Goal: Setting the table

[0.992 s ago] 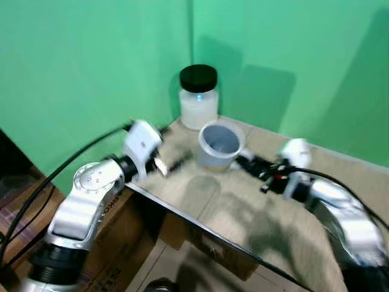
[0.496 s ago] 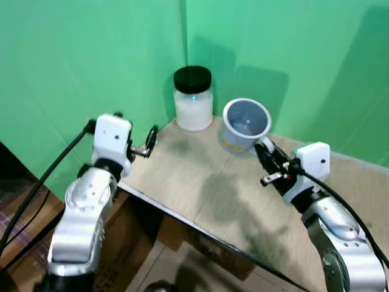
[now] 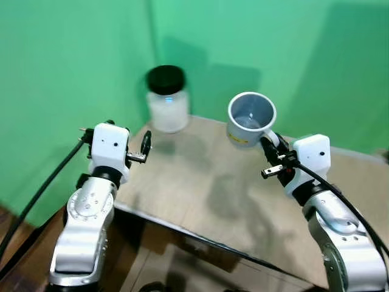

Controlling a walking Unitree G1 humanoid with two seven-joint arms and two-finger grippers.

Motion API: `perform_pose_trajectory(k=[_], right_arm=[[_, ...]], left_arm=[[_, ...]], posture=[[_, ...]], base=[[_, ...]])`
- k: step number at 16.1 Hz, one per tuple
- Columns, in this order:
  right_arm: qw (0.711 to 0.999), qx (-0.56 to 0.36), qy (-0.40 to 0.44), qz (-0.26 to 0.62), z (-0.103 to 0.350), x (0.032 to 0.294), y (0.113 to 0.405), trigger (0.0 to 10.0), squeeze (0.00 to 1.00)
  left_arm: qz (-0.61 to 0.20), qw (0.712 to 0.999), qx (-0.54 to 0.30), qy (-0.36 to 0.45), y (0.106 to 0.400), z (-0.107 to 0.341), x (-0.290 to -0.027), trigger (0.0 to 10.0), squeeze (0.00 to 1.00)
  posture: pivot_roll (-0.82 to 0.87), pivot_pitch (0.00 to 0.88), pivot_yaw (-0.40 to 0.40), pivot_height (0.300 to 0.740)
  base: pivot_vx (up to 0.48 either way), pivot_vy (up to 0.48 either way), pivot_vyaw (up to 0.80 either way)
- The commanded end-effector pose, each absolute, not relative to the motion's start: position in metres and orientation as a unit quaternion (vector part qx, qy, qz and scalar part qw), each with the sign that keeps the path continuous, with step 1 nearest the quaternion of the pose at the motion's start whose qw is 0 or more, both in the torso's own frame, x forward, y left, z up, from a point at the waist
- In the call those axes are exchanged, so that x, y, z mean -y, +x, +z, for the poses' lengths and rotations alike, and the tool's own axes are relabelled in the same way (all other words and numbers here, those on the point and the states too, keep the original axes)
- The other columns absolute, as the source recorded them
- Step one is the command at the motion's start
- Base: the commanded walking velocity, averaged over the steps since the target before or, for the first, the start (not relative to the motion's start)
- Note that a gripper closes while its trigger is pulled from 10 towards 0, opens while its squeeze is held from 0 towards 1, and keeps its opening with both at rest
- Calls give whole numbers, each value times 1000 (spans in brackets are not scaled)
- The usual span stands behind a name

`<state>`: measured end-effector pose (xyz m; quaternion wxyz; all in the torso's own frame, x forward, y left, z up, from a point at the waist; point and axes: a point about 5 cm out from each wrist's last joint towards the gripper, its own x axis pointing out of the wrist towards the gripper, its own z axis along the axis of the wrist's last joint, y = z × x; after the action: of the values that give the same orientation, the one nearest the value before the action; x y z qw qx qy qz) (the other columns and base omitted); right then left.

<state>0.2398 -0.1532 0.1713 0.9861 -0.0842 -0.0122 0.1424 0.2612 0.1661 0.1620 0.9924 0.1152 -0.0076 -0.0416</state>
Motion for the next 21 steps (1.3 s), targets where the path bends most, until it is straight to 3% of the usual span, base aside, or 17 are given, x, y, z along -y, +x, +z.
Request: perform_pose_trajectory(k=[1, 3, 8, 9, 12, 16, 21], right_arm=[[986, 25, -88, 141, 177, 155, 240, 10000, 0], [987, 6, -100, 129, 174, 157, 245, 10000, 0], [983, -1, -131, 127, 180, 156, 247, 10000, 0], [984, -12, -130, 118, 174, 161, 246, 10000, 0], [989, -11, -105, 99, 175, 160, 251, 10000, 0], [989, -13, -102, 106, 177, 156, 248, 10000, 0], [988, -6, -110, 107, 180, 159, 249, 10000, 0]], left_arm=[[-51, 991, 0, 123, 258, 157, -159, 10000, 0], [-119, 984, 1, 135, 255, 157, -144, 10000, 0], [-11, 996, 22, 85, 259, 164, -159, 10000, 0], [12, 996, 64, 69, 260, 168, -157, 10000, 63], [-6, 995, 76, 70, 262, 172, -154, 10000, 39], [34, 992, 79, 89, 266, 173, -166, 10000, 8], [-50, 993, 40, 100, 265, 163, -158, 10000, 0]], posture=[[90, 0, 11, 740], [85, 0, 7, 740], [68, 0, 1, 740], [79, 0, 10, 740], [84, 0, 20, 740], [60, 0, 30, 740], [58, 0, 34, 740]], base=[[0, 0, -800], [0, 0, -800], [0, 0, -800], [0, 0, -800], [0, 0, -800], [0, 0, -800], [0, 0, -800]])
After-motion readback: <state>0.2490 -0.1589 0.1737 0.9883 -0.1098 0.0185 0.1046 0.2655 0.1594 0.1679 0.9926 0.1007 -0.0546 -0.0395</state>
